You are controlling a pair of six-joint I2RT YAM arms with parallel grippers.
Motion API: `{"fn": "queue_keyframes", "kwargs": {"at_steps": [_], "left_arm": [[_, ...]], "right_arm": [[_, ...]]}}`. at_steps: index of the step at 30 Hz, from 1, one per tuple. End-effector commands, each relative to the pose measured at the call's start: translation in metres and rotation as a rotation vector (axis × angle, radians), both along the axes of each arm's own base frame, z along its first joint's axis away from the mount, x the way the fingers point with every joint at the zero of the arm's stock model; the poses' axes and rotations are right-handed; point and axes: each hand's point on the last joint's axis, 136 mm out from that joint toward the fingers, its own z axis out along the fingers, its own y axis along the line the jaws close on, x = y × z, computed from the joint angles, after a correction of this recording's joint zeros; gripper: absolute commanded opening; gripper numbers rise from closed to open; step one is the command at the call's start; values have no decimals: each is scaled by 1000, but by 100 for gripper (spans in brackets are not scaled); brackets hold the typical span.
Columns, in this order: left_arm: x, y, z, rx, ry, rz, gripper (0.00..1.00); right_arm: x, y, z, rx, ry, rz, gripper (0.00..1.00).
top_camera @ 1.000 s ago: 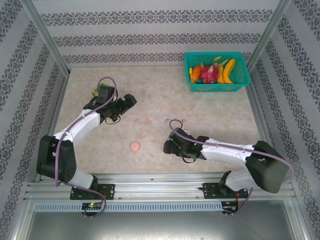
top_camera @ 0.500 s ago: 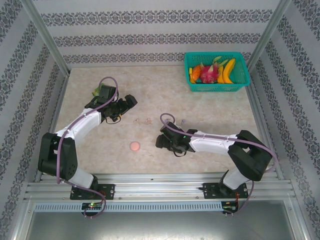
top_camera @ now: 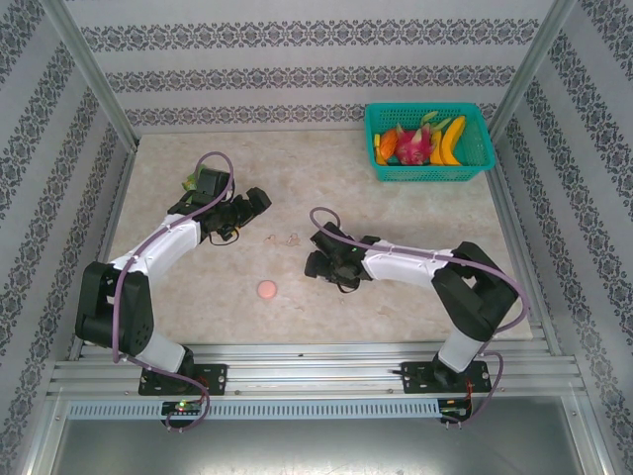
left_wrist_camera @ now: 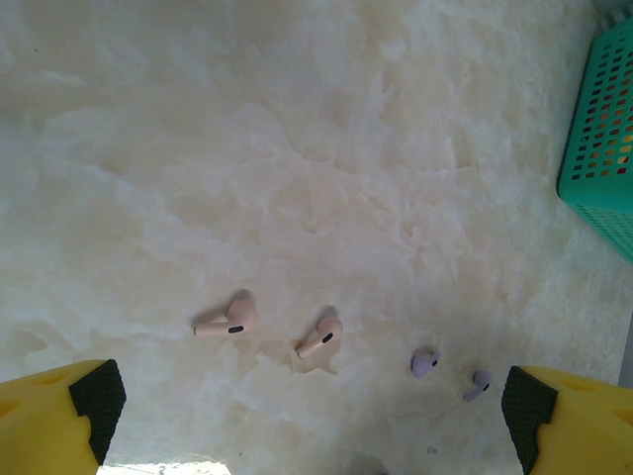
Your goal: Insert wireless bluetooth earbuds into charging case
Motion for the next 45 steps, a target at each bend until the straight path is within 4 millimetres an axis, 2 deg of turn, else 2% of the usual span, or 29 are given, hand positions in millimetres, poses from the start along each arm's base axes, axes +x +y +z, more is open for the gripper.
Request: {"fn": "queue_keyframes", "kwargs": {"at_steps": [1, 9, 19, 23, 33, 45], "left_arm": [[3, 3, 0, 18, -3, 3, 100], [4, 5, -5, 14, 1, 22, 100], [1, 6, -5, 11, 1, 19, 100], [0, 6, -7, 2, 7, 24, 100], [-4, 7, -7, -12, 2, 41, 100], [-6, 3, -10, -49, -4, 49, 100]], "right_arm": [[2, -9, 2, -108, 13, -2, 79], [4, -18, 2, -316, 10, 43, 79], [10, -7, 0, -383, -63, 295, 79], [12, -6, -4, -379, -55, 330, 79], [7, 1, -23, -336, -11, 264, 76], [0, -21, -40, -371, 18, 89, 72]]}}
